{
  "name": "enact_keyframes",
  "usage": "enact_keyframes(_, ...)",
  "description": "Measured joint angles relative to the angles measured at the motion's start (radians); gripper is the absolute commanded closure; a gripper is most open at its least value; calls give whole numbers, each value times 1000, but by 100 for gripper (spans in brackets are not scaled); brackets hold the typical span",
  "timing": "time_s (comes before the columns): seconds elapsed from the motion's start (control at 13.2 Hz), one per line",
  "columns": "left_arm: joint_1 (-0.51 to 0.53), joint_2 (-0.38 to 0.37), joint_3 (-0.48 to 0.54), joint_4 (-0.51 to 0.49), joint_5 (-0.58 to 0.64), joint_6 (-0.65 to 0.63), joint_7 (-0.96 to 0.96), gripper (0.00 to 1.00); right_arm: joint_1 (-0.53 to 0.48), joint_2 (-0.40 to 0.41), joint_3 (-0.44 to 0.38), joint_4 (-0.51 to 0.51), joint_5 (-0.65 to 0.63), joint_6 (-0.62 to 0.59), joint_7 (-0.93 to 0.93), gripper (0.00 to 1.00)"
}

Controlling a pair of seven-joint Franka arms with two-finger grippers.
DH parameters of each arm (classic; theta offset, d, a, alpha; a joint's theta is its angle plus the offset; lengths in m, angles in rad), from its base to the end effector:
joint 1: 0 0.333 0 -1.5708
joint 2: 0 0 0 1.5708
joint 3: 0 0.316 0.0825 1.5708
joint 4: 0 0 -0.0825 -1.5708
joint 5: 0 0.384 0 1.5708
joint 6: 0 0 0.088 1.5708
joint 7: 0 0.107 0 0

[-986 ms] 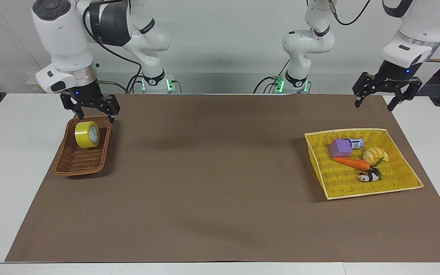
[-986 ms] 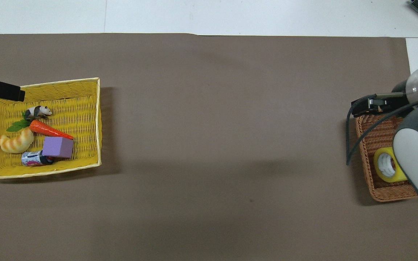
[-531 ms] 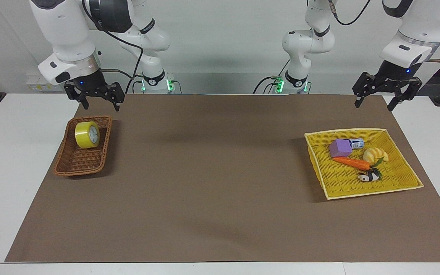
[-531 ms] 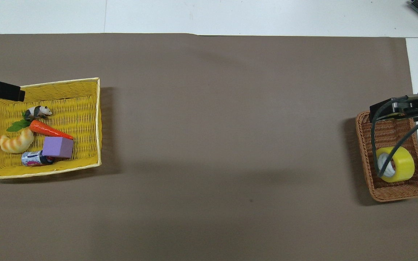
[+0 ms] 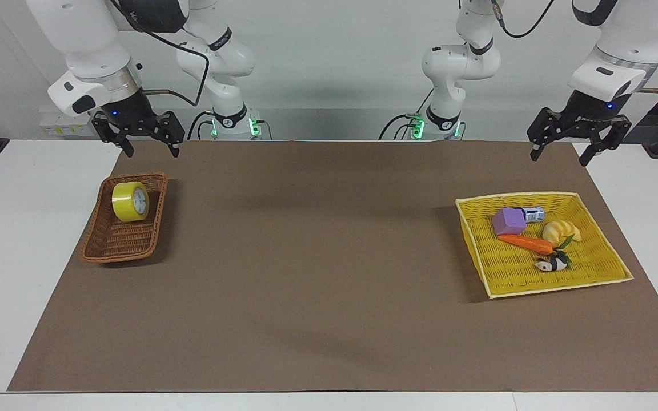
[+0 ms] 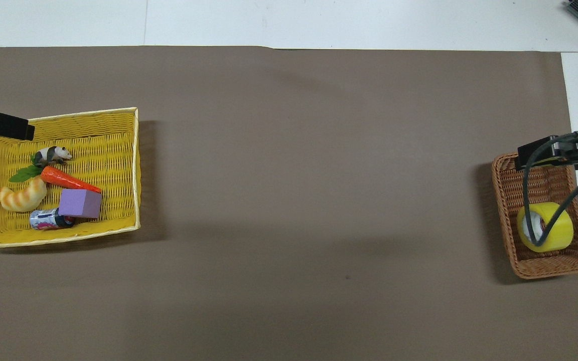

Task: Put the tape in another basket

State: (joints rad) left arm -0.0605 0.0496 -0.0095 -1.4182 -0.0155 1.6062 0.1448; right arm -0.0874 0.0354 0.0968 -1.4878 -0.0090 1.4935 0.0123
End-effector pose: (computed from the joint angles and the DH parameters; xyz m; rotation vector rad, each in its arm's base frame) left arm 0.5720 -0.0415 0.6722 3.1052 -0.3355 0.2173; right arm 0.5580 0.0032 0.6371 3.1354 -0.0054 -0.0462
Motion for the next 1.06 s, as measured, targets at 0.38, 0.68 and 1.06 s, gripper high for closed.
enact_keyframes(0.38,0,0,0,0,0,0,0,0,-9,-27,0,1,8,-20,-5,0)
enact_keyframes(0.68,0,0,0,0,0,0,0,0,-17,-28,0,0,8,-21,-10,0)
enact_keyframes(1.06,0,0,0,0,0,0,0,0,-17,-28,0,0,9,-21,-10,0)
